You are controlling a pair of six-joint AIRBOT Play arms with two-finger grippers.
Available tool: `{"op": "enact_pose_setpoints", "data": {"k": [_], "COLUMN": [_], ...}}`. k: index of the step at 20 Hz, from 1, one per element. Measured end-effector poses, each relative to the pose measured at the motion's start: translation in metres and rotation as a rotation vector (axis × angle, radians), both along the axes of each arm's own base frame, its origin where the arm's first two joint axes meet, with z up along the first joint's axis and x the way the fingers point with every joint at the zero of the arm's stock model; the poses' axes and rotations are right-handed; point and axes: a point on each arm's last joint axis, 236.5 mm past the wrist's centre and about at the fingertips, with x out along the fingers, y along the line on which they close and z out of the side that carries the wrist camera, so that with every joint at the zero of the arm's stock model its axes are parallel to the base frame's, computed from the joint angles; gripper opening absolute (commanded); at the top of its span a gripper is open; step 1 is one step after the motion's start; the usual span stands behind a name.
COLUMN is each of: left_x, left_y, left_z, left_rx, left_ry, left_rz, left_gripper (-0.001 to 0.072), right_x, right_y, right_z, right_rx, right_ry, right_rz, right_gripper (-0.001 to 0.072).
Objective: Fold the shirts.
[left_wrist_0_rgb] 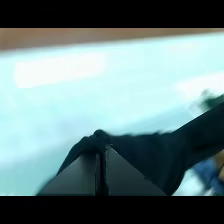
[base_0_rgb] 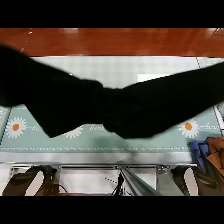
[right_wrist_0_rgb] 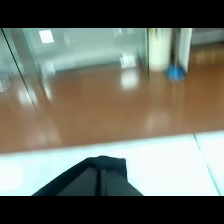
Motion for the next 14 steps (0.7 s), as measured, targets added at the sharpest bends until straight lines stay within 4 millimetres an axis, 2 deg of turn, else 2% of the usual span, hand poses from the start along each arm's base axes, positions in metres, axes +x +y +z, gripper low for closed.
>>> {"op": "enact_pose_setpoints", "data": {"k": [4,7,9,12,14], "left_x": [0.004,0.015,0.023,0.042,0.056], "left_y": [0.017,0.02,0.017,0.014,0.016], "left_z": [-0.089,-0.167,-0.212,-0.264,-0.29], "left_rx": [0.041,0.008,-0.038,-0.097,-0.11], "left_ry": [0.299,0.491,0.574,0.633,0.658], "left_rz": [0.042,0.063,0.07,0.095,0.111], "left_gripper": [0.0021,0.0022,0.0022,0.0022,0.0022], "right_x": [0.016,0.042,0.06,0.098,0.129], "right_y": [-0.013,-0.006,0.002,0.01,0.016], "right_z": [-0.052,-0.1,-0.143,-0.204,-0.238], "right_rx": [0.037,0.101,0.116,0.093,0.074], "right_ry": [0.225,0.406,0.557,0.723,0.78], "right_rz": [0.006,0.097,0.17,0.232,0.253], "right_gripper": [0.0017,0.0017,0.0017,0.0018,0.0018]}}
